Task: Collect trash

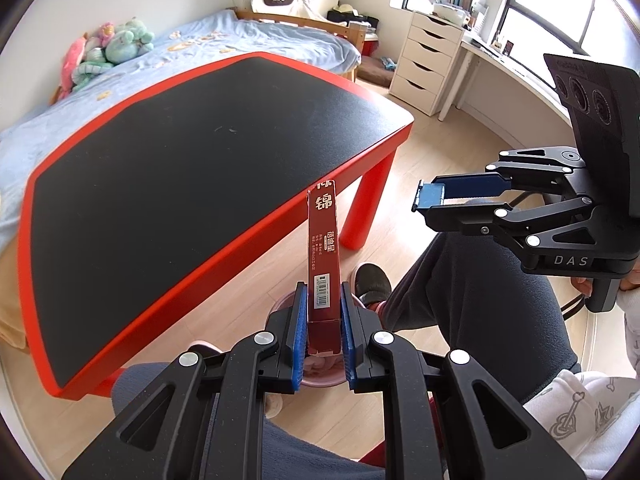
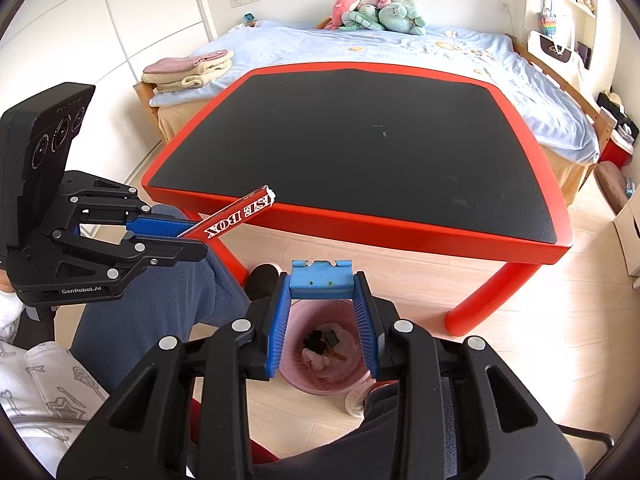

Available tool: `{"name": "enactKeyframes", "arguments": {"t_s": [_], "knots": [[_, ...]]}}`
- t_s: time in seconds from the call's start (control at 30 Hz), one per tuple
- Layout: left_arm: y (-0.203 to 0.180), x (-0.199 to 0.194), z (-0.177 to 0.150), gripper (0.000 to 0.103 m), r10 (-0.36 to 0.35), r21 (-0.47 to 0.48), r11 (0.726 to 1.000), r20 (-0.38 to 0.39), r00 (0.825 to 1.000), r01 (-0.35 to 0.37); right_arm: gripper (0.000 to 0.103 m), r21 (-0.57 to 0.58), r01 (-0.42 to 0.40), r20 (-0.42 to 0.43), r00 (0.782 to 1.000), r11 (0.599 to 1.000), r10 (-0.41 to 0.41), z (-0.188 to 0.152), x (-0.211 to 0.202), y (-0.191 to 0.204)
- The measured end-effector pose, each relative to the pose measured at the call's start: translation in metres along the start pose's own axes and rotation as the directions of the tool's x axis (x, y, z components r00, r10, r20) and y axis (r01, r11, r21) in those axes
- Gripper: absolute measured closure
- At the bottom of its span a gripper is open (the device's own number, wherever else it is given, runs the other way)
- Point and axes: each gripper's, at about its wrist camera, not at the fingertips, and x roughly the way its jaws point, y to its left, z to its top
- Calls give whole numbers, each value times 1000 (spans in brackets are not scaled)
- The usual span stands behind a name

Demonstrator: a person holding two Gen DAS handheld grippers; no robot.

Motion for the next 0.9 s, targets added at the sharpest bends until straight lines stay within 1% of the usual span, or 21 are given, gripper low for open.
{"name": "enactKeyframes", "arguments": {"t_s": [0.17, 0.2, 0.23, 0.27, 0.3, 0.33, 0.37, 0.4, 0.43, 0.63, 0.9], "knots": [[1, 1, 4, 87, -17, 5, 1000, 1, 1000, 17, 71, -1, -14, 1, 1000, 1000, 14, 0, 0, -2], [1, 1, 4, 85, -20, 5, 1000, 1, 1000, 20, 71, 0, -20, 1, 1000, 1000, 20, 0, 1, -2], [1, 1, 4, 84, -24, 7, 1000, 0, 1000, 24, 67, 0, -22, -2, 1000, 1000, 22, 0, 2, -2], [2, 1, 4, 76, -18, 8, 1000, -1, 1000, 18, 60, 0, -17, -3, 1000, 1000, 17, -1, 2, -3], [3, 1, 4, 58, -10, 5, 1000, 3, 1000, 10, 43, 3, -16, -1, 1000, 1000, 16, -1, 2, -3], [6, 1, 4, 47, -4, -6, 1000, 11, 1000, 4, 30, 8, -17, 3, 1000, 1000, 17, -1, 2, -4], [9, -1, 4, 32, -4, -20, 1000, 23, 1000, 5, 26, 10, -13, 4, 1000, 1000, 13, -1, 2, -4], [11, -2, 4, 19, -3, -31, 1000, 34, 999, 4, 17, 11, -3, 3, 1000, 1000, 3, -1, 3, -5], [12, -3, 4, 15, 3, -38, 999, 45, 999, -1, 14, 14, 0, 3, 1000, 1000, 0, -2, 3, -6], [17, -4, 2, 9, 25, -65, 998, 50, 998, -22, 9, 30, 6, -12, 1000, 1000, -5, -3, 8, -6], [21, -9, 0, 8, 39, -113, 993, 75, 996, -30, 6, 54, 14, -20, 1000, 998, -13, -3, 12, -6]]}}
